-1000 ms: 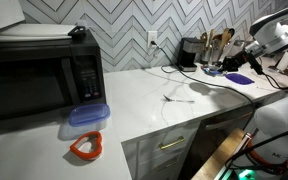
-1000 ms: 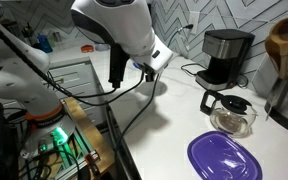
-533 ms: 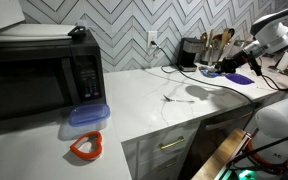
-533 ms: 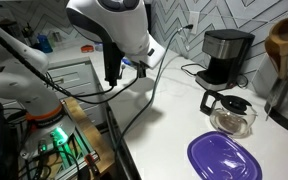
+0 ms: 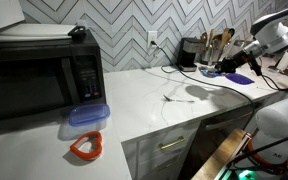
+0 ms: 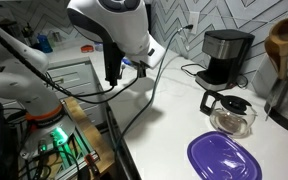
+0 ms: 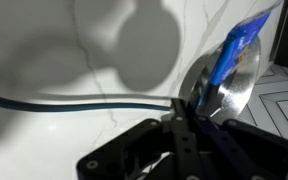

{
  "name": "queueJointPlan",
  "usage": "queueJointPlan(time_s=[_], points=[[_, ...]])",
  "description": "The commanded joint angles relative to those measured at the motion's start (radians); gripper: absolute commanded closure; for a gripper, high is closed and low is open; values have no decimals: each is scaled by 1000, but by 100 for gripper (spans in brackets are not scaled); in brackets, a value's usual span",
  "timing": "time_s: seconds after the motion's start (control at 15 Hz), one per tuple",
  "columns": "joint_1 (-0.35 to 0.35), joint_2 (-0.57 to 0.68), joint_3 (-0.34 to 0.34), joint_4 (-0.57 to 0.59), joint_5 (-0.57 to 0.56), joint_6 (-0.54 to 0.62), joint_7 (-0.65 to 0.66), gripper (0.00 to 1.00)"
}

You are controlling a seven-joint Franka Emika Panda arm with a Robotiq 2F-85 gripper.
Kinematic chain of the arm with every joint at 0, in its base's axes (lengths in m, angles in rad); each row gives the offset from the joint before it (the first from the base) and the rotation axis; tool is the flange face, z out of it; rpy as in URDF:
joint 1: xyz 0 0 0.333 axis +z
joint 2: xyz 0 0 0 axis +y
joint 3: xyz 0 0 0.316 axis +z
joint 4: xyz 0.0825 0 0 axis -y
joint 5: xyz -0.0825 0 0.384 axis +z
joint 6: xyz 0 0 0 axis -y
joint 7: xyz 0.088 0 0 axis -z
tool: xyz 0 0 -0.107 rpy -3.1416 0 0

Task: Pick up the small silver bowl and move it to the left side of the kitchen counter

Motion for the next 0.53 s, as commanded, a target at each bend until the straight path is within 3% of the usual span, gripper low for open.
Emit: queueJointPlan(time_s=[0.0,0.47], points=[[69,-41,40,-24,-14,42,16,99],[261,-18,186,-41,26,151,27,99]])
